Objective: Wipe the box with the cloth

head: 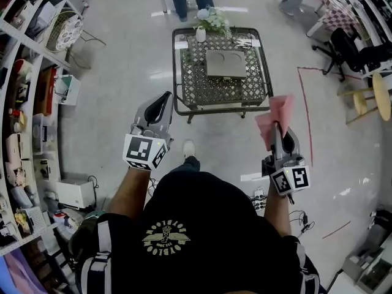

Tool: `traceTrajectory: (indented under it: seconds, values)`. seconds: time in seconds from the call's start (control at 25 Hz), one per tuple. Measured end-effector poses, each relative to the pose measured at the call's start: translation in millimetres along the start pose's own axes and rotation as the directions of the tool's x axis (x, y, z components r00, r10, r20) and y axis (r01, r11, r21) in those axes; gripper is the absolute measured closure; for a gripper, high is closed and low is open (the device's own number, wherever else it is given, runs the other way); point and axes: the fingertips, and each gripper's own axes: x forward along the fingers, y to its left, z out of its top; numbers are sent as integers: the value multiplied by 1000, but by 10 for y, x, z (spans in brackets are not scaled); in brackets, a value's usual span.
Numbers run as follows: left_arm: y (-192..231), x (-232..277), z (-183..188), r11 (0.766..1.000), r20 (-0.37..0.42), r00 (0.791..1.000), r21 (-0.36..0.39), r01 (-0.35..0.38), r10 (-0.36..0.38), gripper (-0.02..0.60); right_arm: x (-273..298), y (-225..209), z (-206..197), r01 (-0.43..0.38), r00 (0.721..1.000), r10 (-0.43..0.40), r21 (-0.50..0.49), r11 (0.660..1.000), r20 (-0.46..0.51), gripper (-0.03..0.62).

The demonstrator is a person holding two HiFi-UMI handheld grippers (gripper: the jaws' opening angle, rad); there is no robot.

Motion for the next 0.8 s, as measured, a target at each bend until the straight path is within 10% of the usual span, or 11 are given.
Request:
traceTrajectory:
  seconds: [0.8]
  values:
    - [893,1078,-178,995,-28,996,-41,87,-88,581,1354,-134,29,62,998,-62,-9,998,-27,577]
